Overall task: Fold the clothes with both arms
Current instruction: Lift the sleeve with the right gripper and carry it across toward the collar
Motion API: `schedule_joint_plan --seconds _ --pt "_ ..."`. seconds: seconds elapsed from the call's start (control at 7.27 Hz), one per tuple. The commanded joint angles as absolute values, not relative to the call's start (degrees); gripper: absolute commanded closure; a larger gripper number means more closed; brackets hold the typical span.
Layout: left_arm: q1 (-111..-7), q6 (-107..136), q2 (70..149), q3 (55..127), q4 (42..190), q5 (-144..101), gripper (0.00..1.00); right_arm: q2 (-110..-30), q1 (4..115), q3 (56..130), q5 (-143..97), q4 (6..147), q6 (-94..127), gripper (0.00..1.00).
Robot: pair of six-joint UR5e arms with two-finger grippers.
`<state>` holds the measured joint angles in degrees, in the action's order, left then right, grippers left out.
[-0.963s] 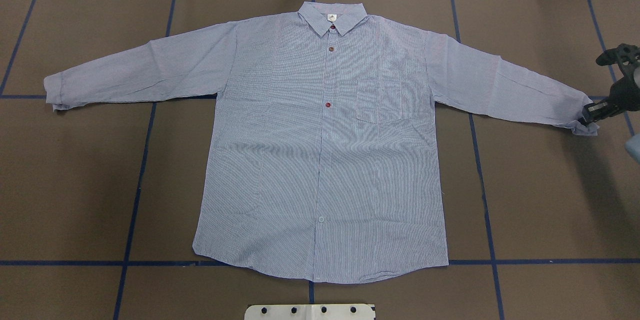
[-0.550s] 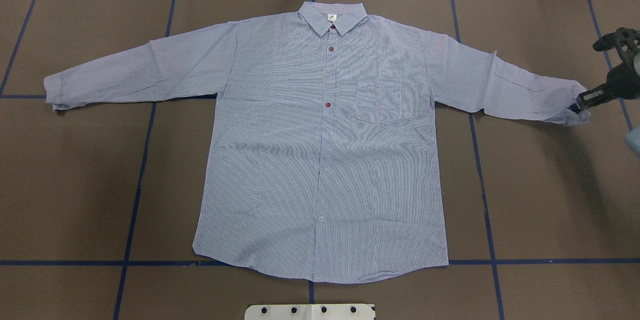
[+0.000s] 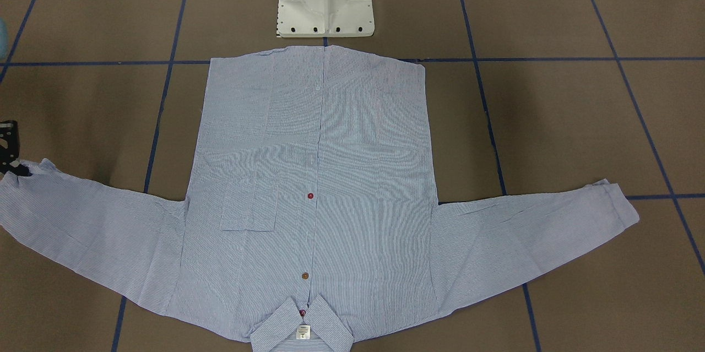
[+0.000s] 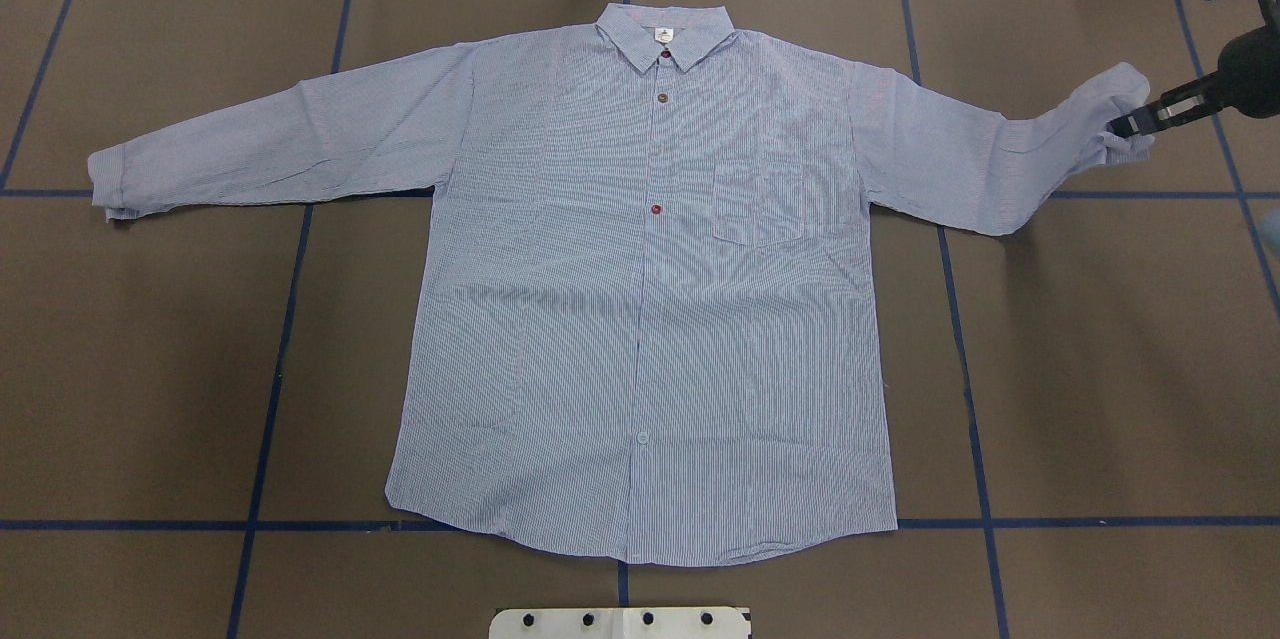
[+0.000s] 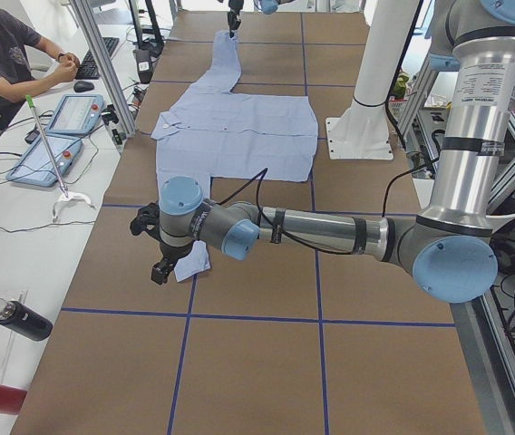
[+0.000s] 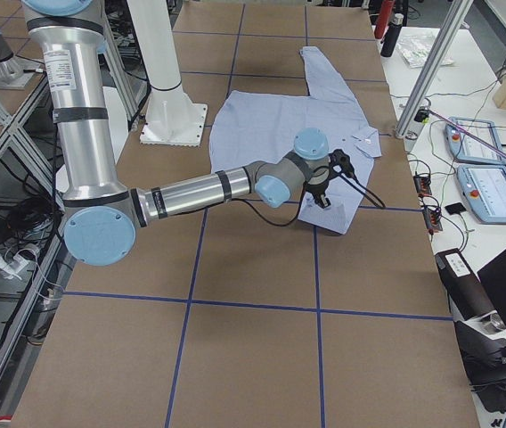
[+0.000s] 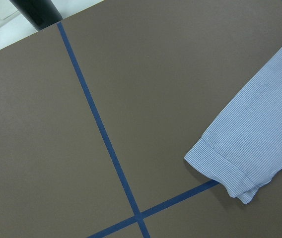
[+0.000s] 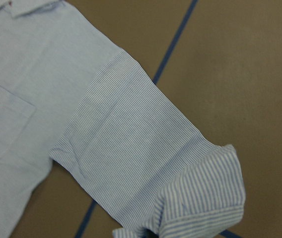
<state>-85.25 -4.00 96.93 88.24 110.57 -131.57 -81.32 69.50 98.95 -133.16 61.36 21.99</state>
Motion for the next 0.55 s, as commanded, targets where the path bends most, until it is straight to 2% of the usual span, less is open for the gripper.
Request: schedule_joint_plan --seconds 0.0,0.28,0.41 --pt "-85.25 -4.04 96.86 88.16 110.57 -131.57 0.00 -71.94 68.48 101.51 -133.24 61.35 33.27 1.00" --pt "-85.25 -4.13 96.86 87.63 110.57 -131.57 0.00 -64.20 62.35 98.46 -131.59 61.52 37.68 1.00" --pt "-85.25 -4.13 96.77 87.54 110.57 -131.57 0.00 -58.85 59.01 94.17 -128.88 61.52 37.97 1.00"
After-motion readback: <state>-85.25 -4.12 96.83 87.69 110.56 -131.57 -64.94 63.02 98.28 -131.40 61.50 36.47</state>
